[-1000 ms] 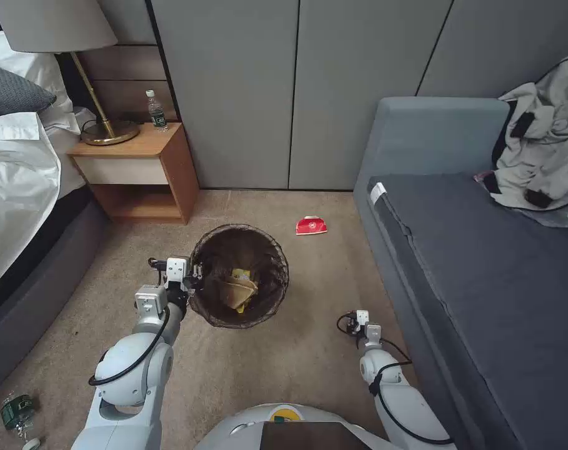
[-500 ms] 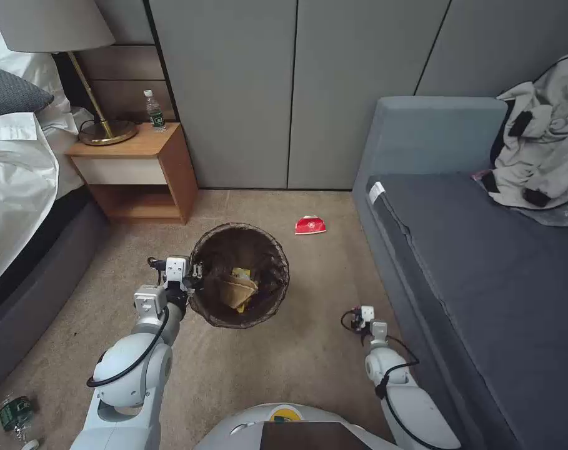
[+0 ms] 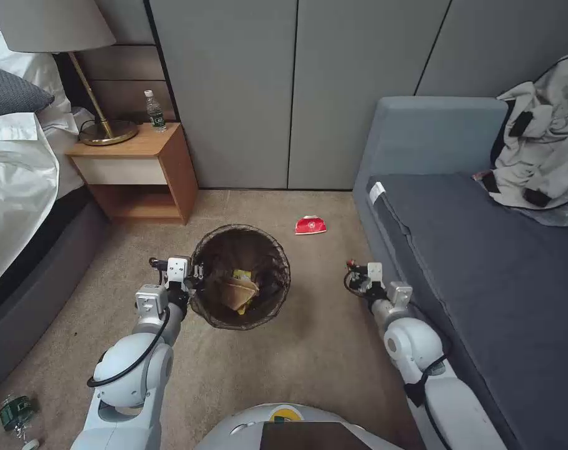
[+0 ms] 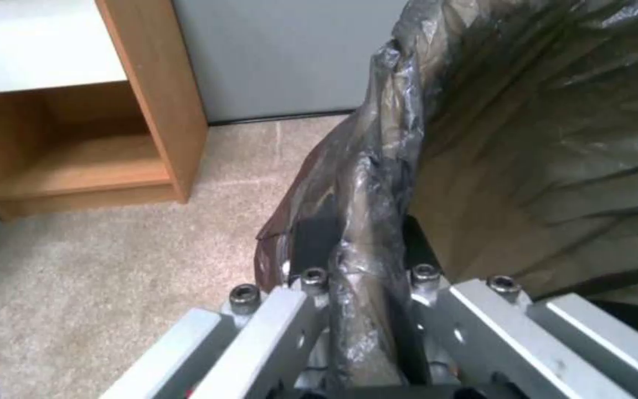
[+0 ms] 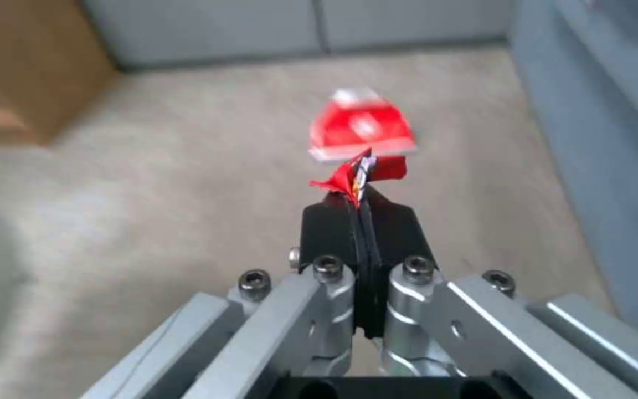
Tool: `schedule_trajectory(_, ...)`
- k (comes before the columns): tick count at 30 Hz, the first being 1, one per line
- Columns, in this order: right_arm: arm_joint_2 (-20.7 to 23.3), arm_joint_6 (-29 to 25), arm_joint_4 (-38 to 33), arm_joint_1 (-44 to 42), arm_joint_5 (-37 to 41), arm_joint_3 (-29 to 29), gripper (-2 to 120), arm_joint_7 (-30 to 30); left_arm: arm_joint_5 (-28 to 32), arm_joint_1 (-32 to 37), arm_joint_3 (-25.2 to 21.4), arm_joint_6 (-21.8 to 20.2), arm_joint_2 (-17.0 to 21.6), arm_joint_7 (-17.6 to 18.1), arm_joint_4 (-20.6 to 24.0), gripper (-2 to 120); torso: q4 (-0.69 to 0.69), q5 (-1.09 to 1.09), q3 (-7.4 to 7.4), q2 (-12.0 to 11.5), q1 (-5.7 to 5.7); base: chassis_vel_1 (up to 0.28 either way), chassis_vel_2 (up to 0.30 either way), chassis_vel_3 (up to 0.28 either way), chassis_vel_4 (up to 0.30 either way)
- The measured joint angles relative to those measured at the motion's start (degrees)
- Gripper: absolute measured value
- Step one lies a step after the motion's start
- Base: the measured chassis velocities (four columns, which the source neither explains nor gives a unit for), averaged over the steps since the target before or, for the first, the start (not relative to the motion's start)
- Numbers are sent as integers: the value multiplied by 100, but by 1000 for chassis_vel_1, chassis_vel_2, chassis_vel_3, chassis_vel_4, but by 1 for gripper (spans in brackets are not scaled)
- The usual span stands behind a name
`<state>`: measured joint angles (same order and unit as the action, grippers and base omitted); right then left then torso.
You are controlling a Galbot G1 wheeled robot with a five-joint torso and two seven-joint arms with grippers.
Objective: Pick up the trash bin, then pick up the garbage from the floor and place it into the trash bin.
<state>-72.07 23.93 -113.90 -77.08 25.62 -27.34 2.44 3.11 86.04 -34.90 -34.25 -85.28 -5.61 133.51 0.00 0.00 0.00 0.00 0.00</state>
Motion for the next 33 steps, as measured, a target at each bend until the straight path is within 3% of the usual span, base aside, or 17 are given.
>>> schedule_trajectory(9, 297, 415, -1265, 190, 314, 529, 0, -30, -6, -11, 7, -6, 6, 0, -28, 2, 0, 0, 0, 0, 0, 0, 0, 0, 0)
schedule_trajectory(16, 423, 692, -2012, 412, 353, 793, 0, -750, -17, -49, 45, -29, 6, 3, -55, 2, 0, 0, 0, 0, 0, 0, 0, 0, 0)
schedule_trajectory(24, 540, 690, -2170, 685, 345, 1074, 0, -1305, -25, -94, 114, -70, 3, 24, -90, 2, -1, 0, 0, 0, 0, 0, 0, 0, 0)
schedule_trajectory(33, 844, 774, -2054, 1238, 494, 1646, 0, -1383, -92, -153, 179, -118, -7, 29, -194, 2, -1, 0, 0, 0, 0, 0, 0, 0, 0)
